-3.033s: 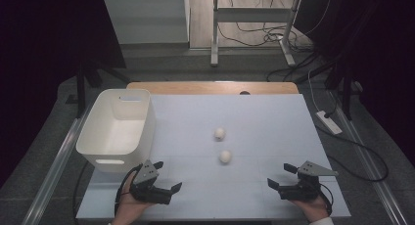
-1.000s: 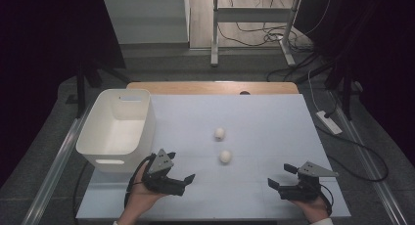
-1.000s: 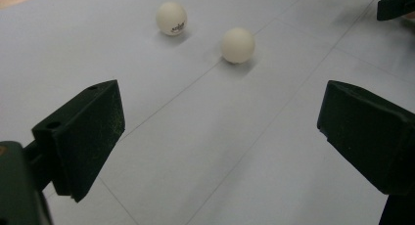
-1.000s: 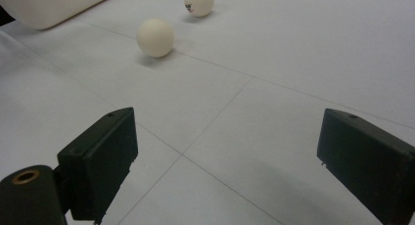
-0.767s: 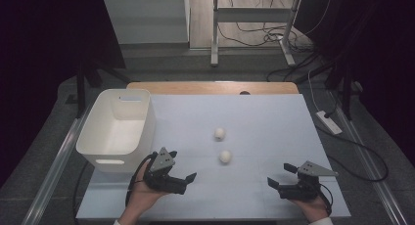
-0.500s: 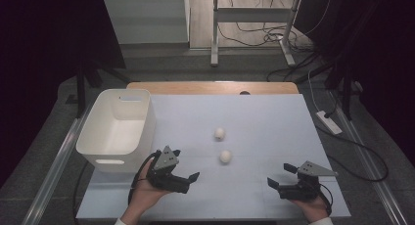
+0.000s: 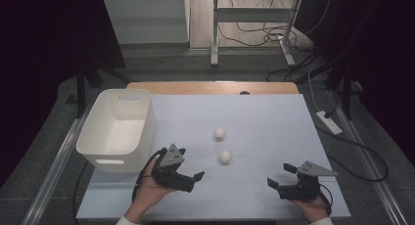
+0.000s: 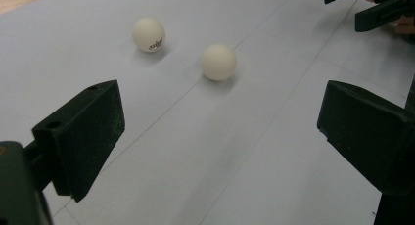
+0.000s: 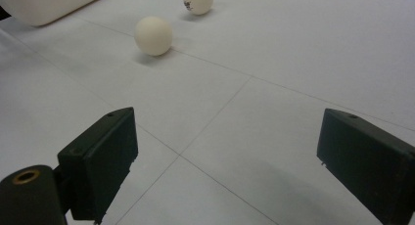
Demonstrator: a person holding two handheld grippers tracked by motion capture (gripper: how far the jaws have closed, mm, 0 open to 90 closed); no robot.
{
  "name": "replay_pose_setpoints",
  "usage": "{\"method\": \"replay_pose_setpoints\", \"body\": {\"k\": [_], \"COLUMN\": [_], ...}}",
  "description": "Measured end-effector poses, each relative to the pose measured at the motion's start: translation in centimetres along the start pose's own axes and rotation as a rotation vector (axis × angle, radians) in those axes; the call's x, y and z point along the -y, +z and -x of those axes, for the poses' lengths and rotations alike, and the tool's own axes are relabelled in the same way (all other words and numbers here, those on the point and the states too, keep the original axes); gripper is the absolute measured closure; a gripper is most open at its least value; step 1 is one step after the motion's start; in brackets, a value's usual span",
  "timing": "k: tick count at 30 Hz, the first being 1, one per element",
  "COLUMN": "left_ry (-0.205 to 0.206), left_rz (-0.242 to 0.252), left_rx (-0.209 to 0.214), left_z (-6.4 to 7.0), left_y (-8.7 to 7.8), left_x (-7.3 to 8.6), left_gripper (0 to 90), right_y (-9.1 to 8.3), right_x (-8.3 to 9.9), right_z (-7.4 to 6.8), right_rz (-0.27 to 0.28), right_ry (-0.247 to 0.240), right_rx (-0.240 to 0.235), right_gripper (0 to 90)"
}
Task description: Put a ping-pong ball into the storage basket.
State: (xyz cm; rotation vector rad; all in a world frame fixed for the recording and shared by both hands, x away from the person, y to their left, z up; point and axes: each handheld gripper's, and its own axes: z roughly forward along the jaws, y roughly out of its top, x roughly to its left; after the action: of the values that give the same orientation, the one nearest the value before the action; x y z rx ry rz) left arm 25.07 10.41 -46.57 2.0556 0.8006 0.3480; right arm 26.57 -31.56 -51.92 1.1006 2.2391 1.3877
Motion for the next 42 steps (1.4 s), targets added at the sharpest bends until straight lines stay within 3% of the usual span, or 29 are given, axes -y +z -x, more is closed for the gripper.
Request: {"method": "replay_pose_setpoints", "body": {"k": [21,42], "left_ry": [0.028,0.019], "left_rz": [-0.041,-0.092], "left_rx": [0.021,0.038], "left_z": [0.2,0.3], "left_y": [2.0,5.2], "left_x": [-1.5,-2.3], "left_gripper": [4.6,5.0], "right_y": [0.0,0.0], "right_x": [0.0,0.0], "right_z": [0.0,0.0], "right_rz": [-0.004,-0.003], "right_ry": [-0.006,-0.008], "right_rx": [0.005,0.003], "right_gripper": [8.1,8.2]}}
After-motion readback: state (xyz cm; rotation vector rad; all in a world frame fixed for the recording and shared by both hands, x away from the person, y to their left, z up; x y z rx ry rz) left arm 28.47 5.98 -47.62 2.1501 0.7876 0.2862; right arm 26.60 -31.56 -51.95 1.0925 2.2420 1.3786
